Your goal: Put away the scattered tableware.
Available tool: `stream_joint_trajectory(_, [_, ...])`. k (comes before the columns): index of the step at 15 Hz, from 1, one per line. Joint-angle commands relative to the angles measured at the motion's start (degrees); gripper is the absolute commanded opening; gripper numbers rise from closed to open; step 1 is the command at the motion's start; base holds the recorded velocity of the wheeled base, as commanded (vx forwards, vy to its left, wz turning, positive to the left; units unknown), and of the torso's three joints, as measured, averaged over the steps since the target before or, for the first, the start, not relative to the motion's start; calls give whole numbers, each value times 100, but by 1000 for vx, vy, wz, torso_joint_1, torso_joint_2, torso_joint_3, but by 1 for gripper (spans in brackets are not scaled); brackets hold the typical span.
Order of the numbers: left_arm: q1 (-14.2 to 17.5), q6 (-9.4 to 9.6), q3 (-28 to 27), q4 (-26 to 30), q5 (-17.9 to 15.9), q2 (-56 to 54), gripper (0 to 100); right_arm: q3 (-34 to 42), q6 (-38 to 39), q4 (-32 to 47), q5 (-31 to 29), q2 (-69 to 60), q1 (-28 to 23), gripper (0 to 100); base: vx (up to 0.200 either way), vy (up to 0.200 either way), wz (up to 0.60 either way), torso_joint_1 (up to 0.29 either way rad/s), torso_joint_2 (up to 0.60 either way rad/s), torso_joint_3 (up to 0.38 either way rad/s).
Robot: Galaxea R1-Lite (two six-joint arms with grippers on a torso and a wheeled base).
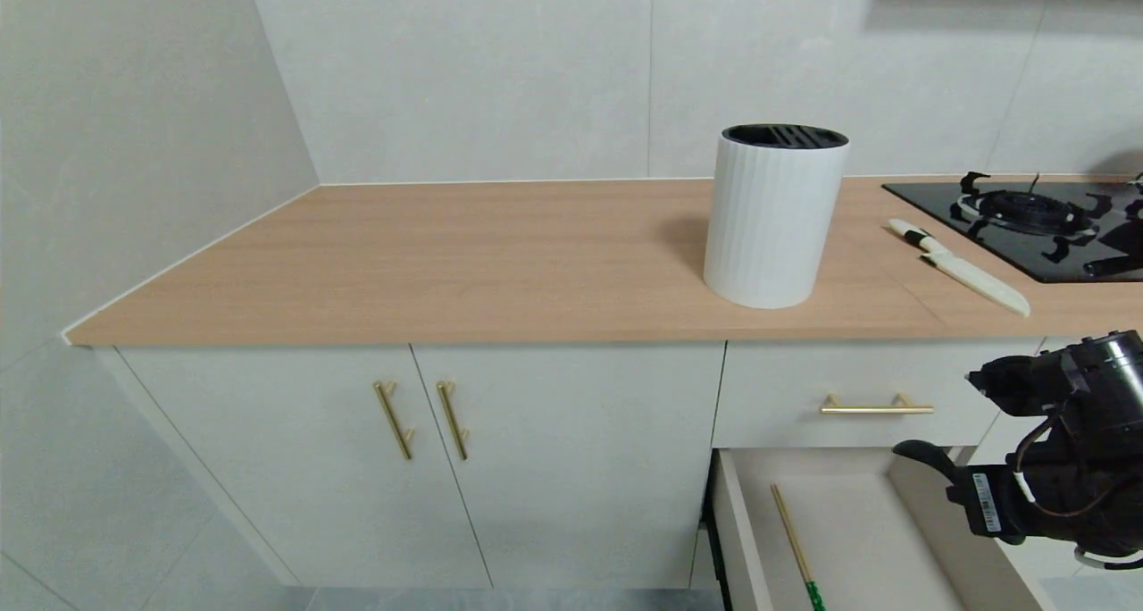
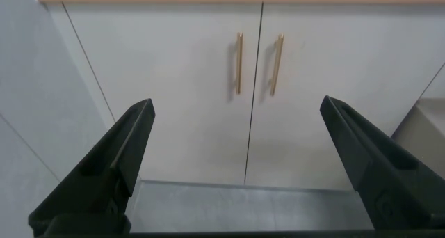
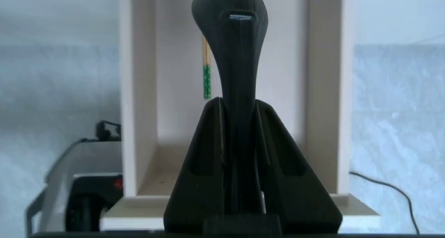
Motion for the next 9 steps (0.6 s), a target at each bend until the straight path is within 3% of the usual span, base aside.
stream_joint_trajectory(1, [1,-4,-4,-10,2,2,100,-11,5,-1,-8,360,0,0,0,0,0,-168,481,320])
stream_joint_trajectory(9, [1,-4,-4,-10,2,2,100,86,5,-467,-17,1195,-26,0,0,0,0,-131,463,335])
